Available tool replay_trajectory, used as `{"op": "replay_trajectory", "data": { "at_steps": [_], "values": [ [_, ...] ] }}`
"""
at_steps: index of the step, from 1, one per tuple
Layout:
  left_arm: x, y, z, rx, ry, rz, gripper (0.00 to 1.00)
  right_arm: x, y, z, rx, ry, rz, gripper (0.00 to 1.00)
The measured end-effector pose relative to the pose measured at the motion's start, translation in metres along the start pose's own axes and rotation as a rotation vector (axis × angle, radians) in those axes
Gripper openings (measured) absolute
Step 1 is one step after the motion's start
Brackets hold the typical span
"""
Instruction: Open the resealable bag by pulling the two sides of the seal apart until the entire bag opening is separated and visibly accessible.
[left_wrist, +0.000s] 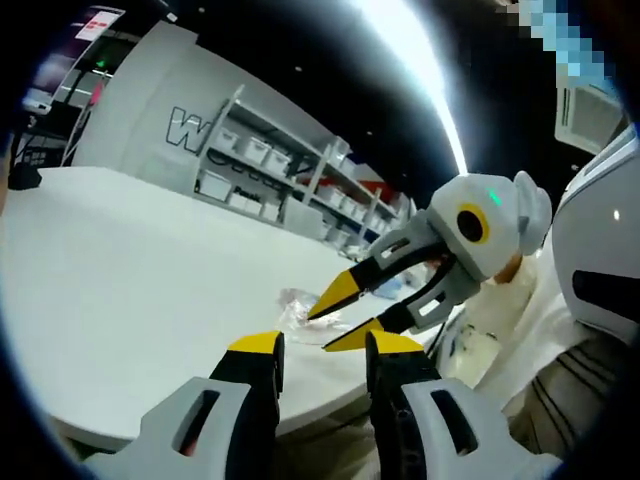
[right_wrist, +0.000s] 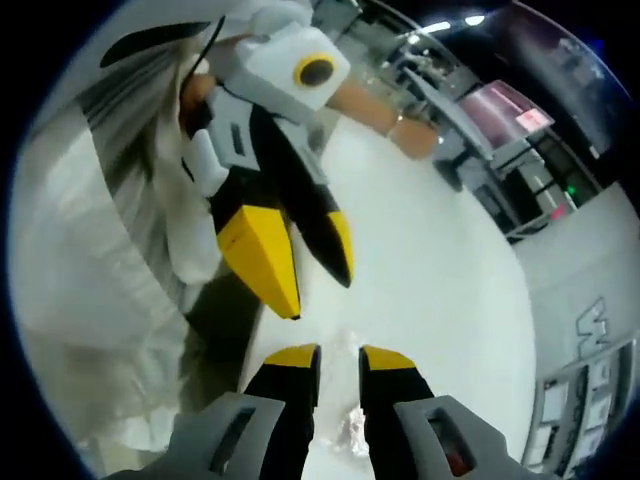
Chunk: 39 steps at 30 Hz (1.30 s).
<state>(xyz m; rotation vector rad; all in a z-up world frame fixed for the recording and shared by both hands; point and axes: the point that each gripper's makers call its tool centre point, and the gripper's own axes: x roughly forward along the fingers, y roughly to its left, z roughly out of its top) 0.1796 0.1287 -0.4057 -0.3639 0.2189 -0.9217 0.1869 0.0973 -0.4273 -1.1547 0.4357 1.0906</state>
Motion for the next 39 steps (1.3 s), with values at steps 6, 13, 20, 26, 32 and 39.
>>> {"op": "replay_trajectory", "data": {
  "at_steps": [6,13,20,26,32,39],
  "values": [
    [-0.0013,0.0022,-0.0007,-0.002,0.004,0.001,0.32,-0.0036,-0.0014,-0.0062,0.009,0.016,-0.004,0.12],
    [0.0001,0.0021,-0.0033,-0.008,0.014,-0.003,0.32,-0.0046,-0.0017,-0.0032,0.039,0.005,-0.022,0.12],
    [0.0008,0.0026,-0.0039,-0.017,0.017,-0.003,0.32,-0.0059,-0.0029,-0.0032,0.075,0.003,-0.035,0.10],
    [0.0022,0.0019,-0.0045,-0.018,0.021,-0.003,0.32,-0.0065,-0.0027,0.0001,0.104,-0.012,-0.046,0.08],
    [0.0031,0.0011,-0.0057,-0.020,0.027,-0.004,0.32,-0.0035,-0.0026,-0.0002,0.159,-0.028,-0.057,0.04],
    [0.0049,-0.0001,-0.0068,-0.022,0.031,-0.004,0.32,-0.0037,0.0016,0.0025,0.194,-0.043,-0.057,0.03]
  ]
}}
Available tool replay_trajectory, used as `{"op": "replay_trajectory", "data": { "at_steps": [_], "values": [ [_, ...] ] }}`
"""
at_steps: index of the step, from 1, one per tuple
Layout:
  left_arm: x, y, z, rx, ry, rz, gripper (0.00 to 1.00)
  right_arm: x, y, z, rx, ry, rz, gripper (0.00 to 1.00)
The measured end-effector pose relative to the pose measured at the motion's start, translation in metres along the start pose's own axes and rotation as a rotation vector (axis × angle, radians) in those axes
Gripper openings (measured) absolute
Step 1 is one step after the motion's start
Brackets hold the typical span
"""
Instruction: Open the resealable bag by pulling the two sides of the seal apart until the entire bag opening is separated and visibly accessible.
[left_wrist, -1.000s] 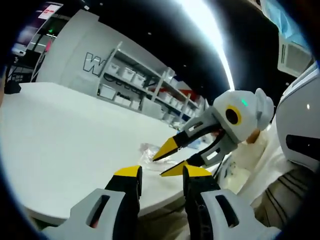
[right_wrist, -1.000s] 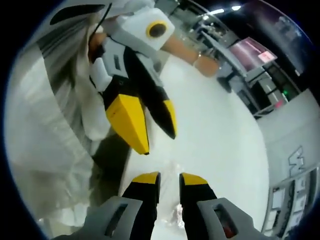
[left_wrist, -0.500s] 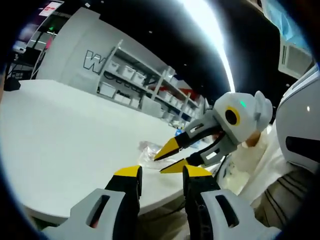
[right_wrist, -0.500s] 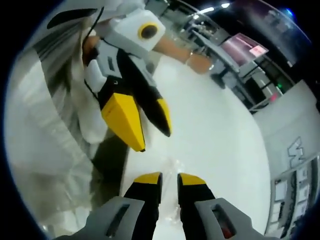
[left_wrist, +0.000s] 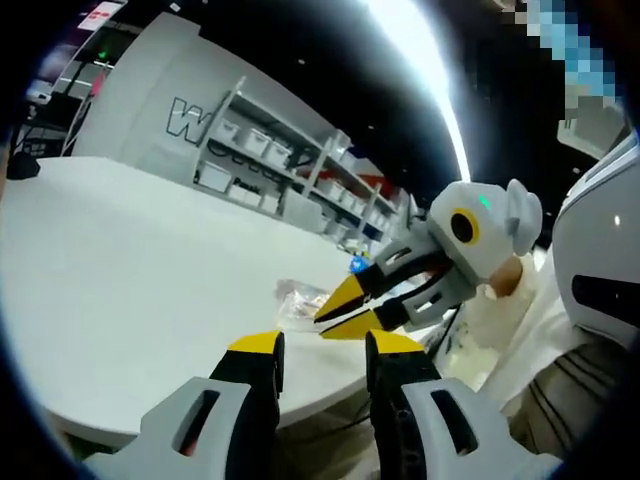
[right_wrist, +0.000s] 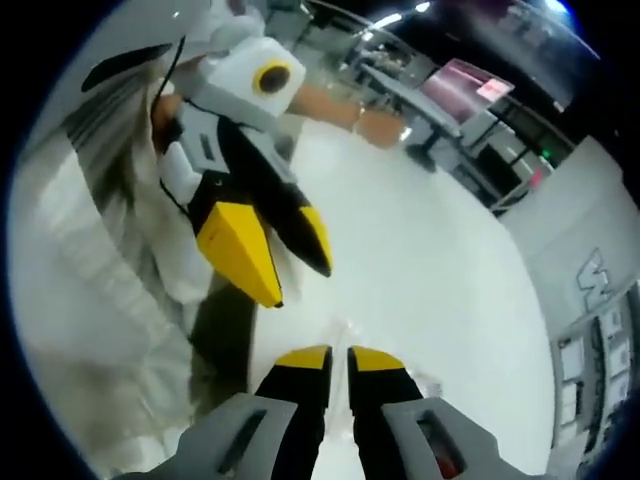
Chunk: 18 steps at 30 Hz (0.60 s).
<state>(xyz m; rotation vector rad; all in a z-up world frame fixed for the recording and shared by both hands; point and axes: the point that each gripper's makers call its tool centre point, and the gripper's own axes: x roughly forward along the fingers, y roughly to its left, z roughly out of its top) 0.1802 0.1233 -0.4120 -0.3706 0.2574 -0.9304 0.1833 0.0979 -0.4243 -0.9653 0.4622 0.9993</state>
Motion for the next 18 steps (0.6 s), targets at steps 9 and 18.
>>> {"op": "replay_trajectory", "data": {
  "at_steps": [9,18],
  "values": [
    [0.001,-0.001,-0.001,0.000,0.003,-0.004,0.32,0.001,-0.001,0.001,0.084,-0.021,-0.025,0.01],
    [0.002,-0.002,-0.002,-0.003,0.006,-0.004,0.32,0.003,0.007,0.003,0.150,-0.037,-0.023,0.00]
  ]
}}
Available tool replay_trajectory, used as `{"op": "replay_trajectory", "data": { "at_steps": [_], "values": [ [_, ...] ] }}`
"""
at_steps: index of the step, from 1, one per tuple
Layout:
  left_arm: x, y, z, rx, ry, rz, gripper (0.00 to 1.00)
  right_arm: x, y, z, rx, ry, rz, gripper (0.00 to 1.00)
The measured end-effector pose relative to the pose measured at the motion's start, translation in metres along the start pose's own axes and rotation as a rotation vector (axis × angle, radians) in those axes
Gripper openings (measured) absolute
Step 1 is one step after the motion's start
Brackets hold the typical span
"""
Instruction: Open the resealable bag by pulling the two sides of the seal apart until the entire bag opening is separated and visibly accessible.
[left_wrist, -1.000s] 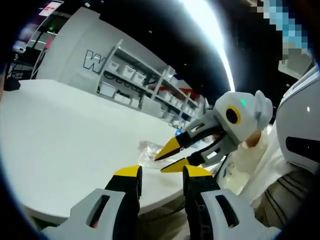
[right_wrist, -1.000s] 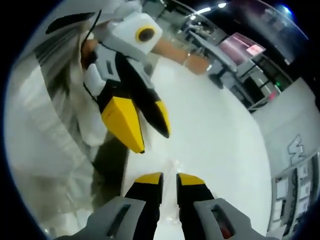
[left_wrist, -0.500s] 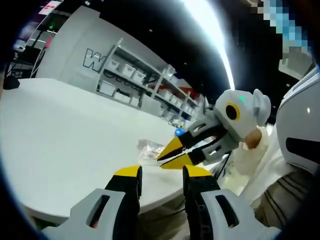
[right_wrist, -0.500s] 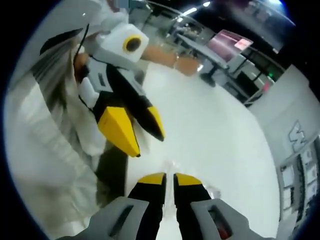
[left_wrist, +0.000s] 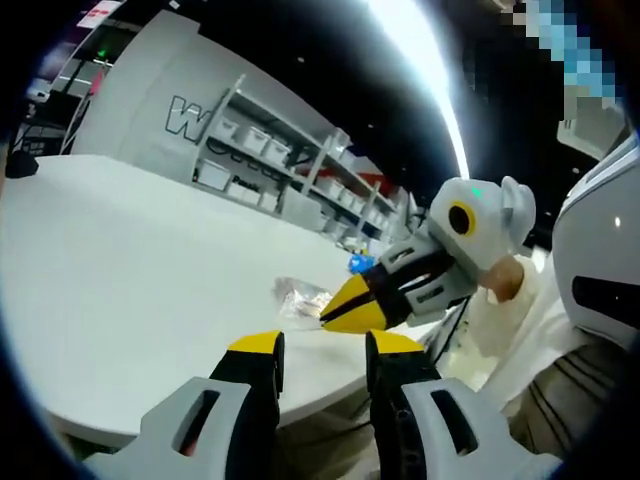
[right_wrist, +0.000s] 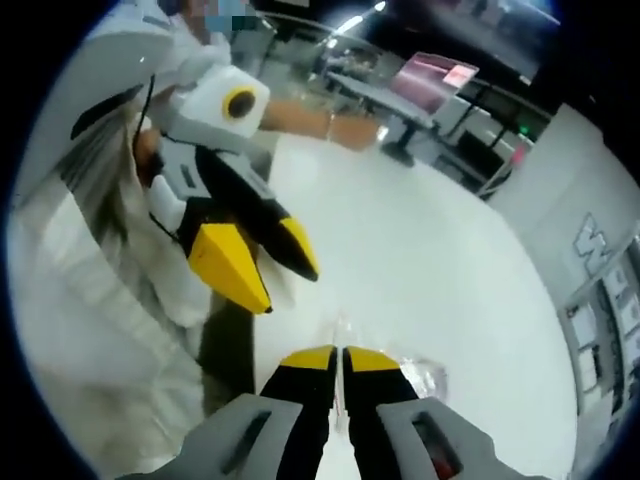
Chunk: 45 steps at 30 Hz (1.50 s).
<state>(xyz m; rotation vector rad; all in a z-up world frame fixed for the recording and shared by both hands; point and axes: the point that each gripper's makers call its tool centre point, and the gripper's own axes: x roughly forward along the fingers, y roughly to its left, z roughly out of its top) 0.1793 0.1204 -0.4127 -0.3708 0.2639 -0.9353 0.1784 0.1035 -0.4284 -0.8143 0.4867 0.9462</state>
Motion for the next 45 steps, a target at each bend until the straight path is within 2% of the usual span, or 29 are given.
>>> {"op": "replay_trajectory", "data": {
  "at_steps": [9,10,13,15,18,24,30,38,45],
  "values": [
    [0.003,-0.002,0.001,-0.025,0.001,-0.016,0.32,0.000,0.002,-0.001,0.083,-0.016,-0.020,0.00],
    [0.003,-0.003,0.001,-0.028,0.003,-0.018,0.32,-0.006,-0.015,-0.017,0.101,-0.019,-0.024,0.00],
    [0.006,-0.004,0.000,-0.046,0.011,-0.028,0.31,-0.008,-0.021,-0.022,0.169,-0.043,-0.036,0.00],
    [0.009,-0.005,-0.004,-0.087,0.031,-0.036,0.29,-0.009,-0.023,-0.021,0.239,-0.075,-0.046,0.00],
    [0.012,-0.006,-0.004,-0.133,0.030,-0.046,0.29,-0.009,-0.021,-0.022,0.330,-0.109,-0.034,0.00],
    [0.020,-0.009,-0.004,-0.210,0.034,-0.068,0.28,-0.011,-0.028,-0.025,0.457,-0.183,-0.048,0.00],
    [0.026,-0.004,-0.003,-0.300,0.031,-0.053,0.25,-0.017,-0.034,-0.028,0.595,-0.271,-0.056,0.00],
    [0.039,-0.007,-0.006,-0.475,0.040,-0.073,0.22,-0.018,-0.033,-0.034,0.696,-0.340,-0.034,0.00],
    [0.048,-0.005,-0.008,-0.511,0.062,-0.051,0.19,-0.019,-0.033,-0.037,0.797,-0.414,-0.012,0.00]
  ]
}}
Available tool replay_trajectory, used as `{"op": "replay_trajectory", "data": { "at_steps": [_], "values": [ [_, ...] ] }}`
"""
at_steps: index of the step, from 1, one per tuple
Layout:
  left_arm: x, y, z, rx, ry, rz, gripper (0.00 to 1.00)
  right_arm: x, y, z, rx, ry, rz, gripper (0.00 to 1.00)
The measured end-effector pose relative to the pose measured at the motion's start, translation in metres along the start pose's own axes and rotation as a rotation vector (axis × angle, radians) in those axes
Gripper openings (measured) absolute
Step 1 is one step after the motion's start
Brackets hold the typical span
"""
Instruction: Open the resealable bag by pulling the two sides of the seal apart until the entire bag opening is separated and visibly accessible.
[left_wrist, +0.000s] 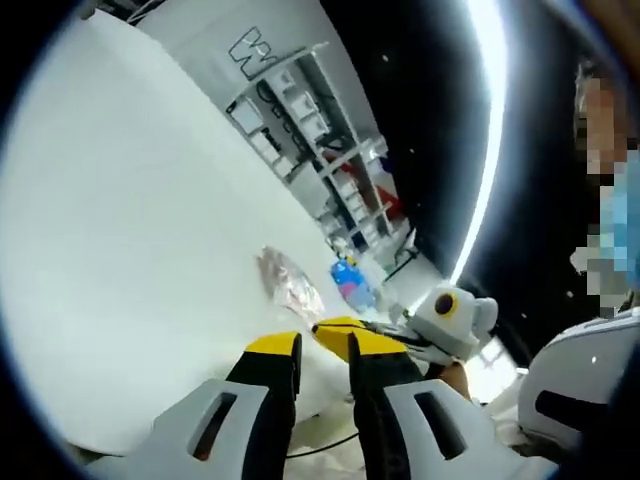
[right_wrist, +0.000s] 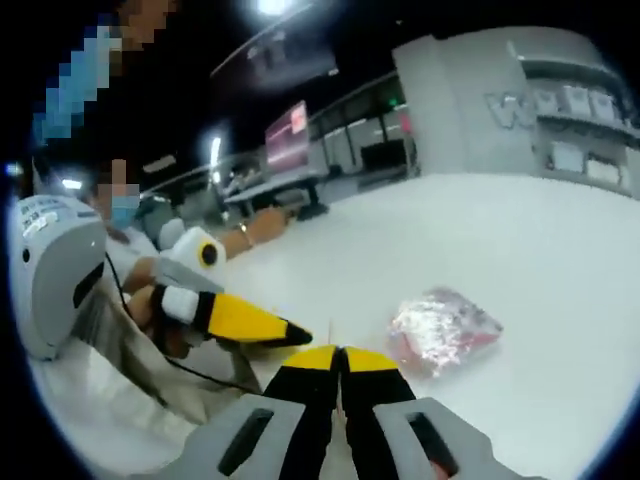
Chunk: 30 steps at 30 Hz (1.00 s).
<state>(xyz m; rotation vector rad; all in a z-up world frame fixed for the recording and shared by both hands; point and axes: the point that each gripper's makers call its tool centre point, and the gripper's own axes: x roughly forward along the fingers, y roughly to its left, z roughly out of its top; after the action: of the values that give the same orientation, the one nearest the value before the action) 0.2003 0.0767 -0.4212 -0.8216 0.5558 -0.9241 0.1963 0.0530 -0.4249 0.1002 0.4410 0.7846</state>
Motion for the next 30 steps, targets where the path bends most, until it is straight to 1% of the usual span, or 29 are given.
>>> {"op": "replay_trajectory", "data": {
  "at_steps": [4,6,8,13,18,21,25,30],
  "values": [
    [0.006,0.001,0.001,-0.050,0.009,0.010,0.19,-0.002,-0.001,0.003,0.035,-0.037,0.011,0.00],
    [0.009,0.000,0.000,-0.063,0.012,0.010,0.19,-0.002,0.000,0.009,0.050,-0.079,0.021,0.00],
    [0.011,0.000,0.000,-0.073,0.014,0.009,0.19,-0.003,0.002,0.012,0.075,-0.100,0.041,0.00],
    [0.014,-0.001,0.000,-0.091,0.020,0.013,0.18,-0.004,-0.001,0.009,0.092,-0.108,0.046,0.00],
    [0.013,0.001,0.001,-0.109,0.014,0.024,0.14,-0.005,-0.001,0.010,0.108,-0.128,0.052,0.00],
    [0.013,0.000,0.001,-0.129,0.014,0.022,0.12,-0.006,-0.001,0.010,0.097,-0.131,0.051,0.00],
    [0.015,-0.004,-0.003,-0.122,0.030,0.025,0.11,-0.008,-0.002,0.011,0.103,-0.144,0.046,0.00],
    [0.010,-0.003,-0.005,-0.128,0.042,0.024,0.11,-0.009,-0.003,0.012,0.103,-0.151,0.045,0.00]
  ]
}}
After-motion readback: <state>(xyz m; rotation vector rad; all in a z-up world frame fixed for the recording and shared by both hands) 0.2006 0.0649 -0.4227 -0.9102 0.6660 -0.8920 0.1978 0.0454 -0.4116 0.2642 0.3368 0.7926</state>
